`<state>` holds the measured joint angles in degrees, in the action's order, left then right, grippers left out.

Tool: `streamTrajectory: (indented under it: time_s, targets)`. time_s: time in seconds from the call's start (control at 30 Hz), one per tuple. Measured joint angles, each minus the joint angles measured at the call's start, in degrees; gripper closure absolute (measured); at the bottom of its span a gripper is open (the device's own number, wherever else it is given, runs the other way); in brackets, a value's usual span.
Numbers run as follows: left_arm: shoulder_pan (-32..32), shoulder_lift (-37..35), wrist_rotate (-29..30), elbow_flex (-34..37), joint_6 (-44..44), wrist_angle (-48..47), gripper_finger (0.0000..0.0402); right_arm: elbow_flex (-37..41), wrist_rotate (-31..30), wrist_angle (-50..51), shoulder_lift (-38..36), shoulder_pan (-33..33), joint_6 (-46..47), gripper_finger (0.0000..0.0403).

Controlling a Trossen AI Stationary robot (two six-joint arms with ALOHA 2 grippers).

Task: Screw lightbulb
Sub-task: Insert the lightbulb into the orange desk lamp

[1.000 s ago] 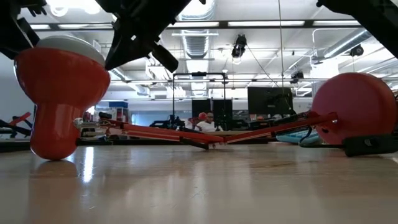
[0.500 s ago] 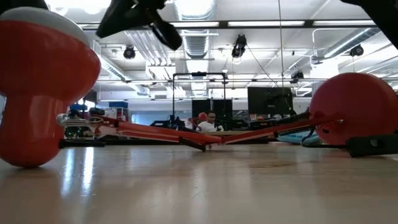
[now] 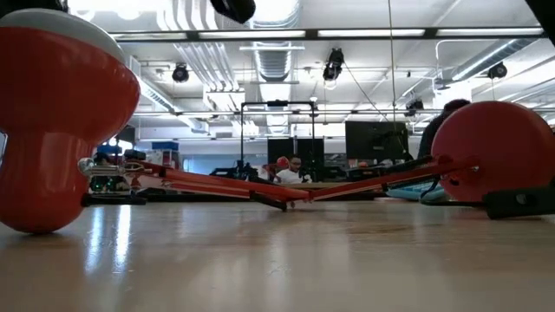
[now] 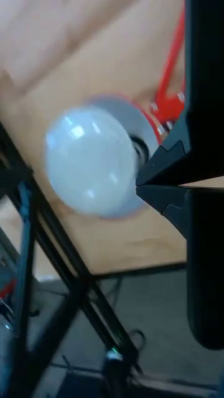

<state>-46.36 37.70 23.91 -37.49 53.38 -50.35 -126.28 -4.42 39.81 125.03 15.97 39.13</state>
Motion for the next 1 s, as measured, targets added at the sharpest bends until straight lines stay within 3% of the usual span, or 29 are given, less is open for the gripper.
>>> streamTrajectory:
  time_s: [0.3,0.5,0.67,0.8,1.0]
  targets:
    - [1.0,2.2,4.0,3.8,0.6,1.5,0.0401,0.0,0.4,-6.8,5.0,1.9,7.9,0.0403]
    - [1.0,2.3,-1.5,3.8,0.9,1.3,0.0401,0.0,-0.2,-6.4,5.4,2.7,9.2,0.0403]
    - [0.5,2.0,-8.4,3.8,1.7,-0.8,0.0401,-1.7,-4.7,4.8,4.0,2.7,2.9,0.0403]
    - [-1.3,2.0,-9.0,3.8,3.3,0.0,0.0401,-5.5,-6.1,13.4,1.9,2.6,-6.1,0.0401]
    - [-2.4,3.5,-8.6,3.8,5.0,1.2,0.0402,-6.4,1.6,25.7,1.5,-1.1,-20.6,0.0336]
